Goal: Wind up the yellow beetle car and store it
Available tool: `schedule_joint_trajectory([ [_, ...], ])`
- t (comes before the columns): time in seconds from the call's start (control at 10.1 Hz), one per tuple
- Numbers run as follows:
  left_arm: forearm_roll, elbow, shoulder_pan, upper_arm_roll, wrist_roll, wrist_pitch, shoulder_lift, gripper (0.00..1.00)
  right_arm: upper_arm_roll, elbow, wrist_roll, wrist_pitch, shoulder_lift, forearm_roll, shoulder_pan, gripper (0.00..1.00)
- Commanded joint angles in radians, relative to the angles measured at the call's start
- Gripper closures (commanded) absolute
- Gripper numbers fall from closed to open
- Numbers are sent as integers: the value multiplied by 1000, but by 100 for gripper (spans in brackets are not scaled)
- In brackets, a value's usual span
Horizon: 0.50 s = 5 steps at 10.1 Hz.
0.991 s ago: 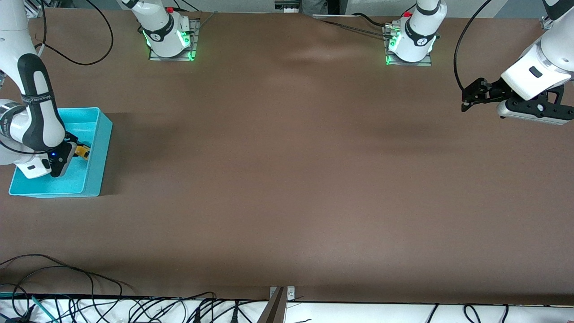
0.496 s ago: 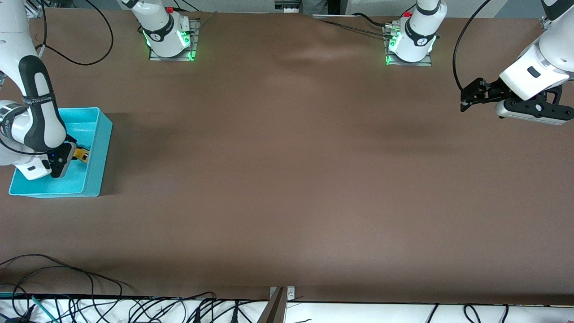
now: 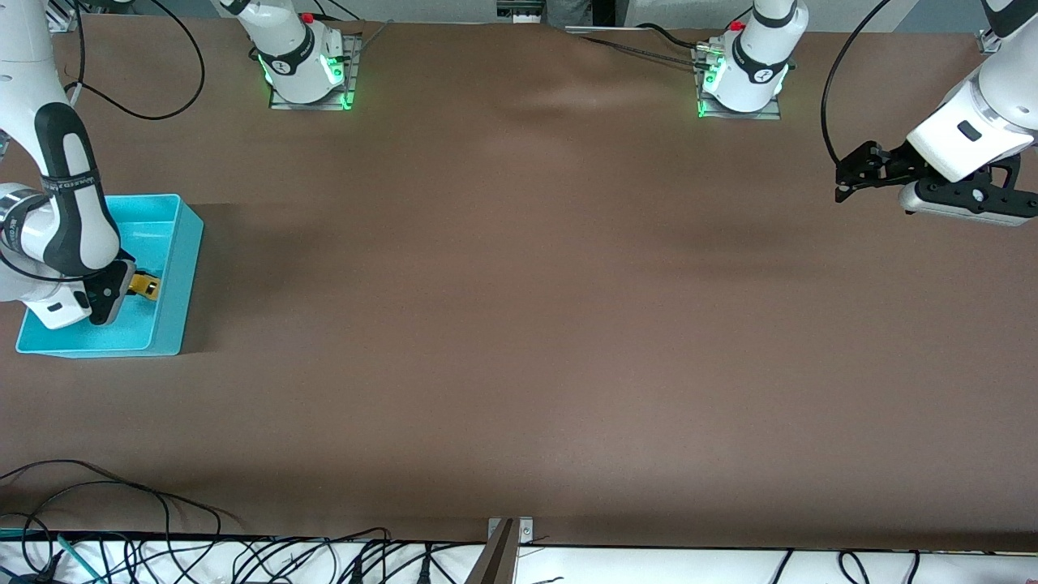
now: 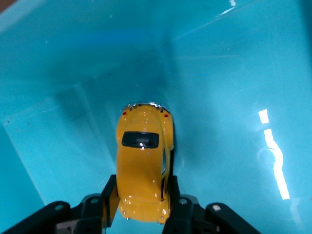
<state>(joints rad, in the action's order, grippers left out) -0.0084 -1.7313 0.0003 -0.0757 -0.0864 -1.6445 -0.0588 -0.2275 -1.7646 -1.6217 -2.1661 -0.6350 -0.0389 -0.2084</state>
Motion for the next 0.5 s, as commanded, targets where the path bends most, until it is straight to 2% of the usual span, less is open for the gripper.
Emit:
schedule_joint_trajectory([
  [0.0, -15, -2, 7, 1, -18, 0, -6, 0, 0, 24, -18, -12, -25, -7, -2, 100],
  [0.1, -15, -2, 7, 1, -18, 0, -6, 0, 0, 25, -14, -12, -25, -7, -2, 100],
  [0.3, -15, -2, 9, 1, -19, 0, -6, 0, 0, 25, 0, -11, -25, -7, 0, 18],
  [0.4, -15, -2, 7, 1, -18, 0, -6, 0, 0, 25, -1, -11, -25, -6, 0, 0],
])
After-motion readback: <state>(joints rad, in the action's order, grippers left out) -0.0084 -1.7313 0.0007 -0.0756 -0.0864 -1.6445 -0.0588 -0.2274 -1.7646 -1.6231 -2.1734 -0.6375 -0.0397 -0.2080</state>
